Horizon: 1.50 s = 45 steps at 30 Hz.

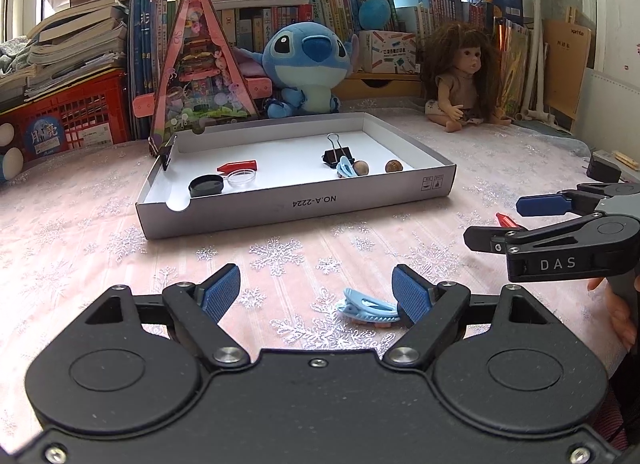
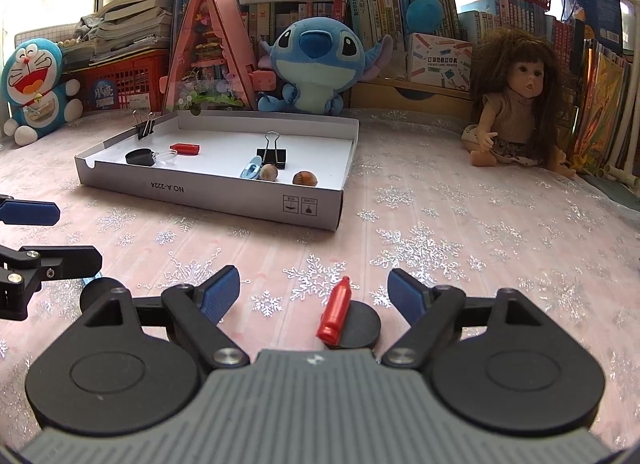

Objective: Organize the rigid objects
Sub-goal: 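Move the left gripper to the blue hair clip while the right gripper approaches the red crayon, then close the left gripper on the blue hair clip while the right gripper grasps the red crayon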

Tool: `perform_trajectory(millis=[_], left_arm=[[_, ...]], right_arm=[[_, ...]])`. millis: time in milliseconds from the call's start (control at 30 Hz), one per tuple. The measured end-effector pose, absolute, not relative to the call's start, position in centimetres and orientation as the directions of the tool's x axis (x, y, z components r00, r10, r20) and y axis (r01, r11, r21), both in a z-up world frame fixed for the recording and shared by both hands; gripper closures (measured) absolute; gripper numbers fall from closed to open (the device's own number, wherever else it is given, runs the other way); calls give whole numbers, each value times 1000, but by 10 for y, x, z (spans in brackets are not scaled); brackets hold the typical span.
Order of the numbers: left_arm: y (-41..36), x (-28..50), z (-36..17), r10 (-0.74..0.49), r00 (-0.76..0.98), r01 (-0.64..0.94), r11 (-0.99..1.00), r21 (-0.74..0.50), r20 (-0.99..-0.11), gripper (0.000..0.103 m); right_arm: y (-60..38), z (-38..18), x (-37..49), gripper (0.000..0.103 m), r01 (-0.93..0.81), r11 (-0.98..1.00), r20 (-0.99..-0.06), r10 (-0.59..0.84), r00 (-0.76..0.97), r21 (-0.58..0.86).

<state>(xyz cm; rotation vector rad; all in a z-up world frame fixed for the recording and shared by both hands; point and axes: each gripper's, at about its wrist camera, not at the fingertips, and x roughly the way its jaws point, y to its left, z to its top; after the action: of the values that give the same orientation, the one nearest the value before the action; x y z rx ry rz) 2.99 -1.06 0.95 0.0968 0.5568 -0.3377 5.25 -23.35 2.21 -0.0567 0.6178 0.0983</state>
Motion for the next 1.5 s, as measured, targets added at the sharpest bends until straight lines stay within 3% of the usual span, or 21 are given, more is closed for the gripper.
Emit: perform_trajectory(millis=[833, 1033, 1100, 1233, 1300, 1367, 1433, 1500], left_arm=[[-22, 22, -3, -342, 752, 394, 919, -32, -563, 43], [-24, 22, -4, -337, 759, 388, 921, -30, -557, 59], [-24, 22, -4, -331, 762, 382, 924, -26, -557, 67], [-22, 22, -2, -320, 771, 363, 931, -32, -550, 67], [-21, 23, -1, -317, 773, 360, 932, -31, -549, 67], [-20, 23, -1, -315, 775, 358, 933, -30, -548, 67], [-20, 23, 0, -313, 776, 355, 934, -31, -548, 67], [-19, 23, 1, -312, 778, 353, 935, -32, -546, 67]], right_arm=[[-245, 18, 37, 15, -88, 996, -581, 63, 812, -16], [-250, 21, 32, 16, -73, 997, -571, 54, 819, -11], [-252, 23, 31, 22, -67, 998, -562, 53, 826, -5], [-252, 26, 31, 48, -73, 997, -557, 64, 828, 6], [-248, 26, 33, 55, -87, 996, -564, 70, 823, -3], [-244, 24, 35, 74, -95, 995, -577, 69, 814, -15], [-241, 23, 35, 85, -96, 995, -581, 66, 811, -21], [-240, 24, 35, 89, -98, 995, -577, 71, 814, -16]])
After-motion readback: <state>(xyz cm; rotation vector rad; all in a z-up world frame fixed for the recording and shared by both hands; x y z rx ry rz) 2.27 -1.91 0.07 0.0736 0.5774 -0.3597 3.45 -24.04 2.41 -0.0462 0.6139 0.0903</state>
